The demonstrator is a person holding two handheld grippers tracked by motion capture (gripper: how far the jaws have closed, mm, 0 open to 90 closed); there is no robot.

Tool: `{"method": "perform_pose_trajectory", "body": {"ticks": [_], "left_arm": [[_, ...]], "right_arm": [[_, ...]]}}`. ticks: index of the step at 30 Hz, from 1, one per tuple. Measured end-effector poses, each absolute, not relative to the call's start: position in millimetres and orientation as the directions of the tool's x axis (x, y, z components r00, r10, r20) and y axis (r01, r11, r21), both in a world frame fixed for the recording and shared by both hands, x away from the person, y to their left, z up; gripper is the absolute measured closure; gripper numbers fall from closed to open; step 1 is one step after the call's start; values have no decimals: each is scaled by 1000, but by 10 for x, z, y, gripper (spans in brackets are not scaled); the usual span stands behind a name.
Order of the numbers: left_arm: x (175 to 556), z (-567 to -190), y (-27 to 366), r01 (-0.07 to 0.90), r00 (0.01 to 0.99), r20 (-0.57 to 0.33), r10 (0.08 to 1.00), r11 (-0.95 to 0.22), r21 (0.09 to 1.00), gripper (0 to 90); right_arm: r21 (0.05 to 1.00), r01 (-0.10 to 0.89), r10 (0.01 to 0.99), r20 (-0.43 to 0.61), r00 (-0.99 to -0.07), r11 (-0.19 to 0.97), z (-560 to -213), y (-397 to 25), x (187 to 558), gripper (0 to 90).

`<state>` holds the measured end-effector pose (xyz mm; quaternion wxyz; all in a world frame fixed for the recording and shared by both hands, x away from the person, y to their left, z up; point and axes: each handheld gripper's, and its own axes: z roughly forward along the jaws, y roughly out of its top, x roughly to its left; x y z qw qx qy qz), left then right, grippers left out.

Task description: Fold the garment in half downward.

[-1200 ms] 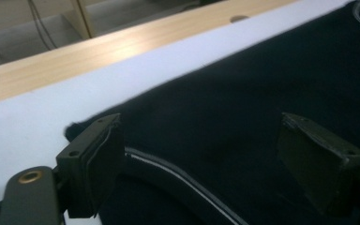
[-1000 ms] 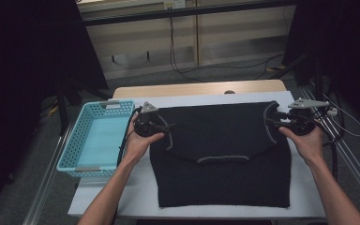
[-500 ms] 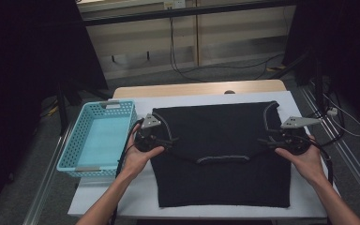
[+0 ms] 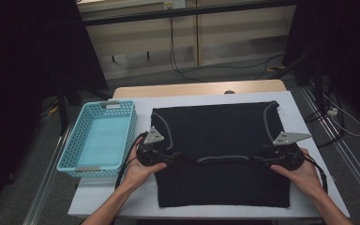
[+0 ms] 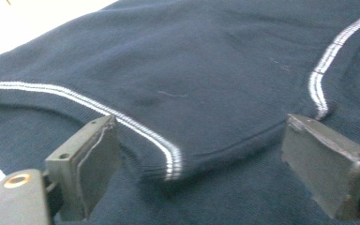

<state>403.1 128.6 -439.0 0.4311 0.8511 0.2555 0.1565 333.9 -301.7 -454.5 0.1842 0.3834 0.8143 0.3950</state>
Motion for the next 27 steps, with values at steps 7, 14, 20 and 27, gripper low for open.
{"method": "perform_pose_trajectory", "body": {"ticks": [7,14,20,27], "left_arm": [[4018,-4484,1164,243,855,94,510,-554,796,296],[4069,-4560,1113,236,875,92,474,-585,776,348],[4034,-4602,1049,221,896,94,435,-619,753,338],[4105,-4653,1044,244,888,89,452,-626,740,559]], "right_arm": [[769,472,763,-30,-646,430,-4593,-2975,3347,395],[764,478,770,-39,-637,434,-4633,-2992,3413,471],[770,457,772,-70,-632,444,-4627,-2972,3439,422],[758,469,776,-77,-626,453,-4672,-2937,3499,376]]}}
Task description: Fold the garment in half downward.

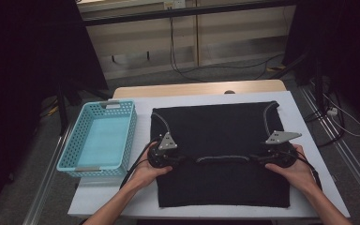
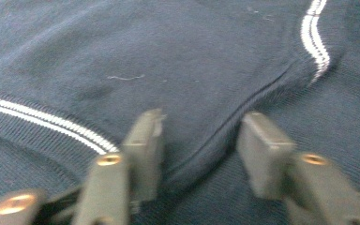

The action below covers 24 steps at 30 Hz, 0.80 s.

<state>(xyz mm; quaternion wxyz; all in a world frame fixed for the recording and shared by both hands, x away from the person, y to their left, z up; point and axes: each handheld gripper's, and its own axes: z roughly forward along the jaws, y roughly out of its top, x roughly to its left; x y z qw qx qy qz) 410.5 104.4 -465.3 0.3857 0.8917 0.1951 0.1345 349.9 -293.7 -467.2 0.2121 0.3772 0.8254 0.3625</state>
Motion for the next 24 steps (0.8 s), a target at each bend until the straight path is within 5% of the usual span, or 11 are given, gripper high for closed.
{"method": "perform_pose_trajectory", "body": {"ticks": [3,6,8,24], "left_arm": [[4122,-4651,1065,264,885,66,461,-612,746,720],[4135,-4626,1099,289,883,37,467,-604,743,820],[4130,-4616,1115,296,886,24,464,-602,742,848],[3909,-4439,1217,310,889,-21,458,-567,763,861]], "right_arm": [[752,488,774,-46,-631,443,-4698,-2946,3521,457],[754,509,791,-21,-612,414,-4671,-2980,3539,725],[754,516,788,-2,-616,406,-4665,-2993,3546,825],[769,494,763,12,-646,406,-4446,-3029,3322,859]]}}
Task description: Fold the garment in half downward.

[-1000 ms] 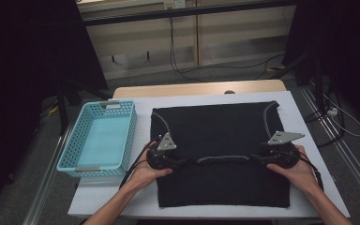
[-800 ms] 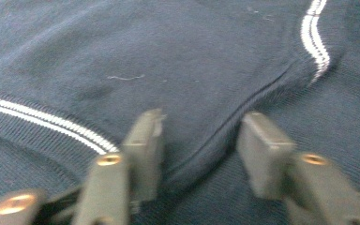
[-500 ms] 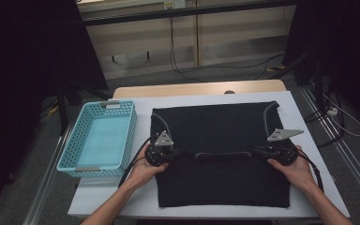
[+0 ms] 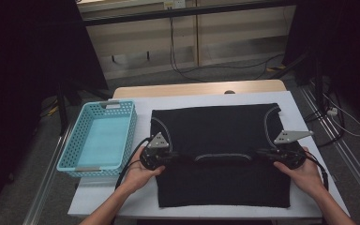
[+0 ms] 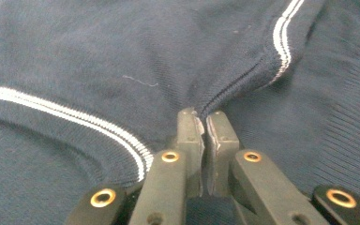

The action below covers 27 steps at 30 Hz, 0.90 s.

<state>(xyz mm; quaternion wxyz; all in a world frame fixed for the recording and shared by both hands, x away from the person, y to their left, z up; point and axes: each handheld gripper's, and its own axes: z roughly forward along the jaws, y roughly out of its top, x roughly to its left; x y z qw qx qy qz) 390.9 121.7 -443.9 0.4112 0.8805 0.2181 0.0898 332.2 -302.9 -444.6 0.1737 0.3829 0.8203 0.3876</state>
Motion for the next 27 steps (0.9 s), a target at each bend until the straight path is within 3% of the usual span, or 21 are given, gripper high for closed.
{"method": "perform_pose_trajectory", "body": {"ticks": [27], "left_arm": [[3488,-4419,1369,307,914,-64,400,-583,752,862]], "right_arm": [[771,477,725,29,-688,421,-4401,-3010,2779,859]]}}
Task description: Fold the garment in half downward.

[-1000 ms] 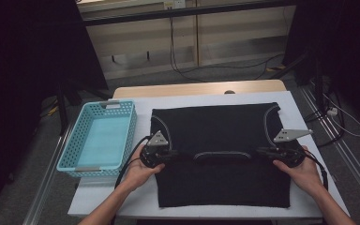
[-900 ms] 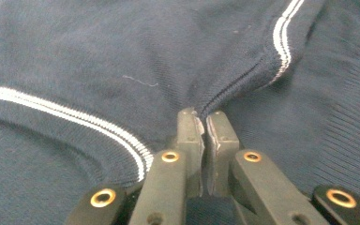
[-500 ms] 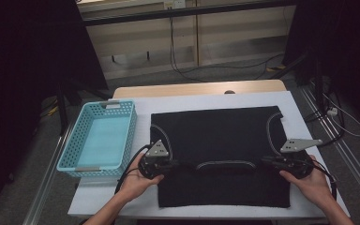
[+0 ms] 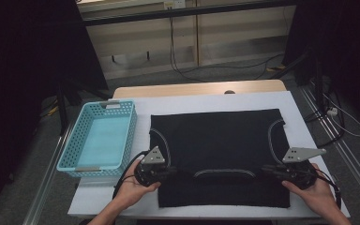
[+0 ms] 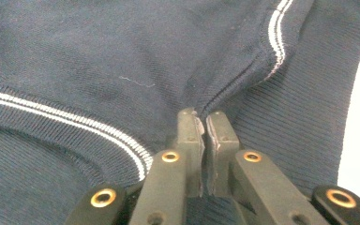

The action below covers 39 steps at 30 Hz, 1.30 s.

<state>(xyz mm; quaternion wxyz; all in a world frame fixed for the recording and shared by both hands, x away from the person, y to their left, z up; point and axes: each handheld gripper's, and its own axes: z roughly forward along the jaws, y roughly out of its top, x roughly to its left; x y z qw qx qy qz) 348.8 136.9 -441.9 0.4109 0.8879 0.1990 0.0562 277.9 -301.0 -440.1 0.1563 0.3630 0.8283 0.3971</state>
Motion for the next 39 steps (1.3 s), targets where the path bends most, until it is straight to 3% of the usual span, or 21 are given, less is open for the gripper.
{"method": "perform_pose_trajectory", "body": {"ticks": [29,33,36,39], "left_arm": [[3040,-4465,1516,288,937,-85,339,-611,738,853],[3079,-4443,1505,313,929,-115,352,-583,750,743],[3102,-4393,1546,285,937,-93,336,-581,763,714],[3132,-4362,1561,278,932,-73,356,-569,774,620]], "right_arm": [[770,445,685,14,-728,457,-4382,-3003,2233,857],[769,457,694,23,-719,447,-4396,-3008,2262,806],[779,457,703,30,-711,429,-4393,-3024,2265,711],[779,453,701,24,-712,434,-4397,-3021,2264,675]]}}
